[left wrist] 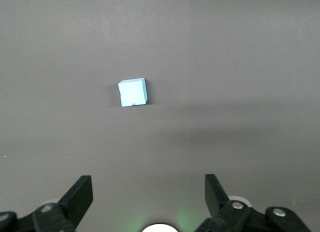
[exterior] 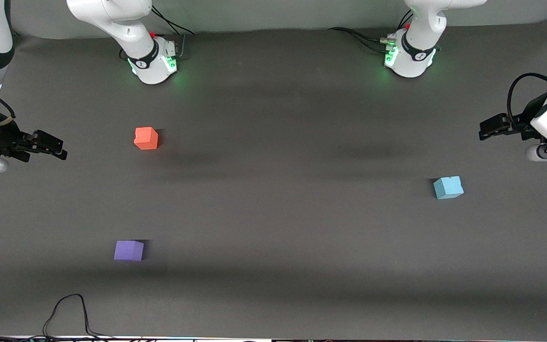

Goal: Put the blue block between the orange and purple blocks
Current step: 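Move the left gripper toward the light blue cube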

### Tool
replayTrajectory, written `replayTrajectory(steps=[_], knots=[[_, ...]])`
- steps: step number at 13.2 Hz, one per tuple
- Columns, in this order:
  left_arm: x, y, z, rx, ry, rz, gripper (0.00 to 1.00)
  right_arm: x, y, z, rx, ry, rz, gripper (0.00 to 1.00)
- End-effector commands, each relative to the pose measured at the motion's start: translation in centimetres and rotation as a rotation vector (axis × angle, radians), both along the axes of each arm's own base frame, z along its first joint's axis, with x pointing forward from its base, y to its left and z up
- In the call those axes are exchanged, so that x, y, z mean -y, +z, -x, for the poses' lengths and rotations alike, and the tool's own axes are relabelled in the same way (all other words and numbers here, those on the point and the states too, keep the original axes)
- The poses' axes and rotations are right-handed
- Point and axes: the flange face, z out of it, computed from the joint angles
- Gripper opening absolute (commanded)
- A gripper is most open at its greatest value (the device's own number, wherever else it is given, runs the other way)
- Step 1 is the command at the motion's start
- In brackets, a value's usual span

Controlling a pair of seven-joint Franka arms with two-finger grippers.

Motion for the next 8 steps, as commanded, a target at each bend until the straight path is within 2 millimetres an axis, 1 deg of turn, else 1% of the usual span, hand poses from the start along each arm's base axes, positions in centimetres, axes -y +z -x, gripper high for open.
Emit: replayTrajectory(steps=[1,7,8], knots=[[-0.2,0.6,-0.1,-0.007,-0.016,-0.011,1.00,-0.1,0.2,0.1,0.015,-0.004,-0.019,1.00],[-0.7,0.5,0.2,-0.021,-0.008,-0.011,1.00,0.1,0.1,0.1,0.014,-0.007,-0.019,1.00],[-1.5,0.6,0.4,-0.018,-0.013,-0.010,1.00,0.0,0.1,0.1,0.014,-0.005,-0.019,1.00]])
